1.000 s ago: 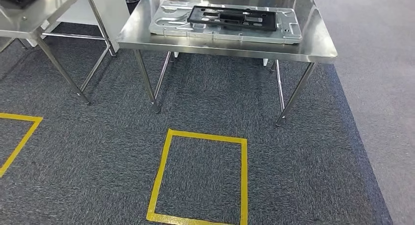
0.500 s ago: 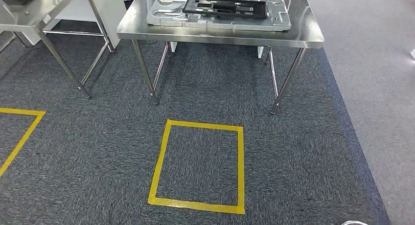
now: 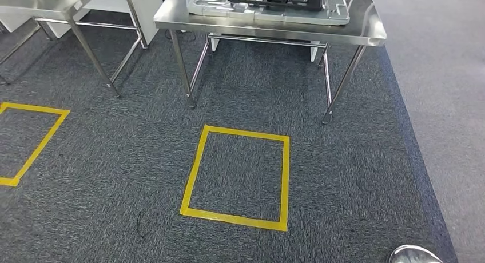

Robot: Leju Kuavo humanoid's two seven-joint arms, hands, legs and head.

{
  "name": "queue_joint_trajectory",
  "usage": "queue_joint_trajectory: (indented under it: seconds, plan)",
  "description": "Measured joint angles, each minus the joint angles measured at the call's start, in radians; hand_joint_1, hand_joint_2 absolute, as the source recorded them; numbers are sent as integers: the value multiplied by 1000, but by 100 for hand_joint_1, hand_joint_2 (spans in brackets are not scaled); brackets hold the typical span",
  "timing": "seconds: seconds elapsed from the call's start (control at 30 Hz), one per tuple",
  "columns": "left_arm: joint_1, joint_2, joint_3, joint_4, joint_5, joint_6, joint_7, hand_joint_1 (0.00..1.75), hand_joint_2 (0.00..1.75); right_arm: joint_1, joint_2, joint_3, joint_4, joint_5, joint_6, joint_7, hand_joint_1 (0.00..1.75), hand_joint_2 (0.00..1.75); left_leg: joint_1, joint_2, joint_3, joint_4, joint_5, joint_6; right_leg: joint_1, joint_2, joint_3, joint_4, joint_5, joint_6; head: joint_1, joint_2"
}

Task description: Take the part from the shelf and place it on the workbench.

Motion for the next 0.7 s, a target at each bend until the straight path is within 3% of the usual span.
queue_joint_trajectory:
  seconds: [0.07, 0.13, 0.2, 0.23, 0.27, 0.3, 0.4, 0.47, 0.53, 0.57, 0.63, 0.7]
  plan:
    - [7, -2, 7, 0, -2, 1, 1, 0, 0, -2, 0, 2, 2, 6, 1, 4, 0, 0, 1, -11, -10, -1, 18, 15, -5, 8, -5, 12, -8, 14, 0, 0]
    - [11, -4, 10, 0, -3, 1, 2, 0, 0, -1, 3, 3, 3, 8, 2, 7, 0, 0, 4, -21, -27, -3, 37, 27, -9, 38, -34, 89, -74, 22, 0, 0]
    - [12, -4, 11, 0, -3, 1, 2, 0, 0, 1, 10, 4, 4, 10, 3, 9, 0, 0, 2, -38, -48, -2, 53, 33, -9, 54, -73, 211, -154, 25, 0, 0]
    - [14, -4, 12, 0, -3, 1, 2, 0, 0, 2, 15, 4, 4, 11, 4, 10, 0, 0, 1, -48, -58, 0, 60, 32, -9, 56, -79, 247, -170, 25, 0, 0]
    - [15, -4, 12, 0, -3, 1, 2, 0, 0, 3, 18, 4, 4, 12, 6, 11, 0, 0, 0, -57, -66, 2, 65, 31, -9, 58, -68, 249, -166, 23, 0, 0]
    - [17, -4, 13, 0, -3, 1, 2, 0, 0, 3, 20, 4, 4, 13, 9, 13, 0, 0, -1, -67, -72, 4, 69, 29, -9, 61, -38, 211, -145, 20, 0, 0]
    - [16, -9, 14, 0, -3, 0, 3, 0, 0, 4, 21, 4, 4, 14, 14, 16, 0, 0, -2, -92, -87, 14, 76, 21, -6, 118, 79, 19, -77, -3, 0, 0]
    - [13, -14, 15, 0, -3, -1, 3, 0, 0, 6, 21, 4, 4, 14, 14, 16, 0, 0, 1, -108, -99, 18, 81, 11, -2, 139, 101, -29, -73, -11, 0, 0]
    - [13, -14, 16, 0, -3, 0, 3, 0, 0, 4, 21, 4, 4, 14, 14, 17, 0, 0, 5, -122, -105, 20, 84, -1, -3, 117, 104, -39, -67, -14, 0, 0]
    - [13, -14, 17, 0, -3, 0, 3, 0, 0, 4, 21, 4, 4, 14, 15, 17, 0, 0, 5, -117, -110, 30, 78, -7, -5, 106, 107, -48, -63, -17, 0, 0]
    - [13, -15, 17, -1, -3, 0, 3, 0, 0, 4, 20, 4, 5, 14, 15, 17, 0, 0, 6, -88, -145, 102, 31, -18, -11, 79, 112, -63, -55, -25, 0, 0]
    - [11, -14, 17, -1, -3, 0, 3, 0, 0, 7, 15, 5, 6, 14, 15, 18, 0, 0, 11, -65, -208, 229, -34, -30, -10, 53, 109, -64, -55, -29, 0, 0]
